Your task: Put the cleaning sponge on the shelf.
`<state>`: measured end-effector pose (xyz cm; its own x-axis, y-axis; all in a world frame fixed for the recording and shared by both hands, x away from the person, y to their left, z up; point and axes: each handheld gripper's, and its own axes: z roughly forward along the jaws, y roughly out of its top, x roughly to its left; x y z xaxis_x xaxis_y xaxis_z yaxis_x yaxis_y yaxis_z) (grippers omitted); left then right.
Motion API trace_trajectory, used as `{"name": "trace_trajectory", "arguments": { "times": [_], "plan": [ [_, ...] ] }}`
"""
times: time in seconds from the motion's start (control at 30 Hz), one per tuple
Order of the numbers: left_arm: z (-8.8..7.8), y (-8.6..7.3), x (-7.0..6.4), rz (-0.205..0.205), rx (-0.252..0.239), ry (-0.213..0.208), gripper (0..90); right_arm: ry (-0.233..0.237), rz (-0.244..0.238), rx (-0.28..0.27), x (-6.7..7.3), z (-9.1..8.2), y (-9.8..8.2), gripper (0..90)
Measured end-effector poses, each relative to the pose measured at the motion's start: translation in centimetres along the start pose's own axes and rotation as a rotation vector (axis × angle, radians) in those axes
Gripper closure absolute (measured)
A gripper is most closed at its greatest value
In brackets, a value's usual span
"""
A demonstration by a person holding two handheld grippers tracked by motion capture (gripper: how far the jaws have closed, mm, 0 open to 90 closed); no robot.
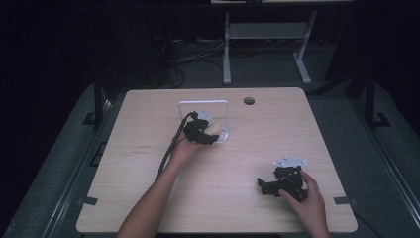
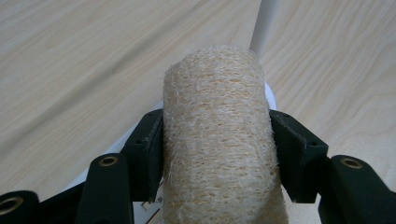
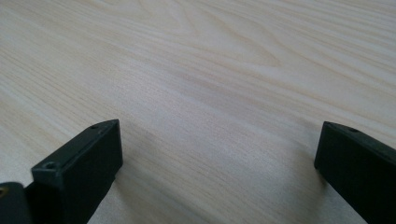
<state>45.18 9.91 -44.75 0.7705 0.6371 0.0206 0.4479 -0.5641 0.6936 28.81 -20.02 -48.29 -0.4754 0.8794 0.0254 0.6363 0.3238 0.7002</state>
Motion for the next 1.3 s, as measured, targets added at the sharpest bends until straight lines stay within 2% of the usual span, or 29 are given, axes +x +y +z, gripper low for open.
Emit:
{"name": "trace_trajectory", "arguments": {
  "times": [0.47, 0.7, 0.87, 1.03, 1.07, 1.13, 1.3],
  "plan": [
    [0.8, -0.4, 0.2, 0.005, 0.031, -0.004, 40.3, 0.000, 0.000, 0.000, 0.0, 0.0, 0.0, 0.6],
    [0.6, -0.3, 0.3, 0.002, 0.021, -0.001, 35.7, 0.000, 0.000, 0.001, 0.0, 0.0, 0.0, 0.6],
    [-0.1, -0.2, 0.2, -0.019, -0.006, -0.005, 34.5, 0.000, 0.000, 0.001, 0.0, 0.0, 0.0, 0.6],
    [-0.9, 0.0, 0.0, -0.016, -0.022, 0.001, 35.1, 0.000, 0.000, 0.000, 0.0, 0.0, 0.0, 0.5],
    [-1.1, 0.1, -0.1, -0.028, -0.031, 0.001, 35.5, 0.000, 0.000, 0.001, 0.0, 0.0, 0.0, 0.6],
    [-1.6, 0.2, -0.1, -0.019, -0.029, -0.004, 36.1, 0.000, 0.000, 0.001, 0.0, 0.0, 0.0, 0.5],
    [-3.1, 0.3, -0.3, -0.022, -0.056, -0.003, 43.0, 0.000, 0.001, 0.001, 0.0, 0.0, 0.0, 0.6]
  ]
}}
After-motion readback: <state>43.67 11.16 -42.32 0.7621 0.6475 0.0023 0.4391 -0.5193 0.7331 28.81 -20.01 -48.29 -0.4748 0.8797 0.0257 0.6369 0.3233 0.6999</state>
